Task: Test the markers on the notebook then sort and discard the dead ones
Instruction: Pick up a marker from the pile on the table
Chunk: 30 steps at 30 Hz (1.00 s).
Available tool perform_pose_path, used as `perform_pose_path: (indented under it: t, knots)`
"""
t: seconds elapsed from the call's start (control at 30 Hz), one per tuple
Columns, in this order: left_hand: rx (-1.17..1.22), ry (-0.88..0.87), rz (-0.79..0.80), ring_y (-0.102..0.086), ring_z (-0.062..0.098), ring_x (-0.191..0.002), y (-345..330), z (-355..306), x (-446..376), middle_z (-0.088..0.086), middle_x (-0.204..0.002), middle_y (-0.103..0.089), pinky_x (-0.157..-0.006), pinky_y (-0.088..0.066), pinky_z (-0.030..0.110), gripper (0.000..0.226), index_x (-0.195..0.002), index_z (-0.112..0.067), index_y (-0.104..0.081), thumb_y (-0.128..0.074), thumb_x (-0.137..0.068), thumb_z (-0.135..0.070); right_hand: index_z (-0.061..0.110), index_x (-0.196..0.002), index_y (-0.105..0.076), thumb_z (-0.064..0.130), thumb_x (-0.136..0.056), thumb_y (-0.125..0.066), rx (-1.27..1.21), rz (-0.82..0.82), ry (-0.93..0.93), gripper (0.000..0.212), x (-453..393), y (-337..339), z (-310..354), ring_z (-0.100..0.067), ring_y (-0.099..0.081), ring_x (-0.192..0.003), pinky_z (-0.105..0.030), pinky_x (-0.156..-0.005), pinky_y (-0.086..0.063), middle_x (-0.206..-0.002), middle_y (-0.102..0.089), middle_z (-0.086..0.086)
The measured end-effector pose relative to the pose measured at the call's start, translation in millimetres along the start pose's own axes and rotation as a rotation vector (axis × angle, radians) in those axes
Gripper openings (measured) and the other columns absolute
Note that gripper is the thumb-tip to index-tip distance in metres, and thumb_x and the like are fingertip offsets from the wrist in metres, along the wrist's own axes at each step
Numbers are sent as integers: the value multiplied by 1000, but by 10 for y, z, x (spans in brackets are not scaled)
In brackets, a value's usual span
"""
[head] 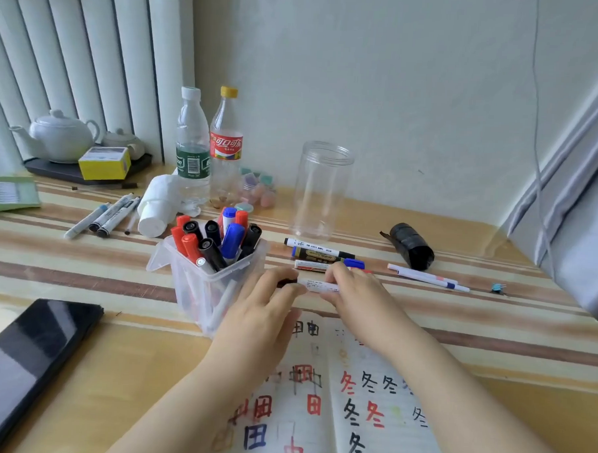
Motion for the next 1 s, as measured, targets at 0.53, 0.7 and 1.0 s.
perform_pose_path:
  t: [0.53, 0.7, 1.0]
  knots:
    - [24, -60, 605, -52, 22, -85, -387, -898, 308, 6, -98, -55, -71, -39, 29, 22, -91, -14, -41, -30, -99, -30, 20, -81, -58, 39, -89, -32, 276, -99, 215, 33, 1291, 383, 412, -9, -59, -56, -21, -42, -34, -68, -56, 9]
    - [93, -23, 656, -55, 22, -85, -390, -828, 490, 3, -96, -61, -77, -44, 36, 26, -100, -14, -50, -31, -98, -32, 26, -110, -67, 46, -91, -32, 343, -74, 225, 44, 1418, 301, 400, -18, -47, -31, -20, -32, -24, -45, -48, 5]
    - [62, 101, 499, -48, 13, -79, -163, -645, 412, -5, -91, -54, -70, -38, 27, 20, -101, -15, -47, -33, -98, -30, 46, -122, -10, 25, -98, -34, -459, 157, -228, 40, 1630, 425, -157, -21, -58, -93, -38, -84, -44, -118, -61, 9]
Point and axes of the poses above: each hand's wrist, its own x-axis away from the middle knuckle, its own y-axis out of the back of the hand, z = x × y, the point moved 10 cm from there along -x, towards the middle knuckle
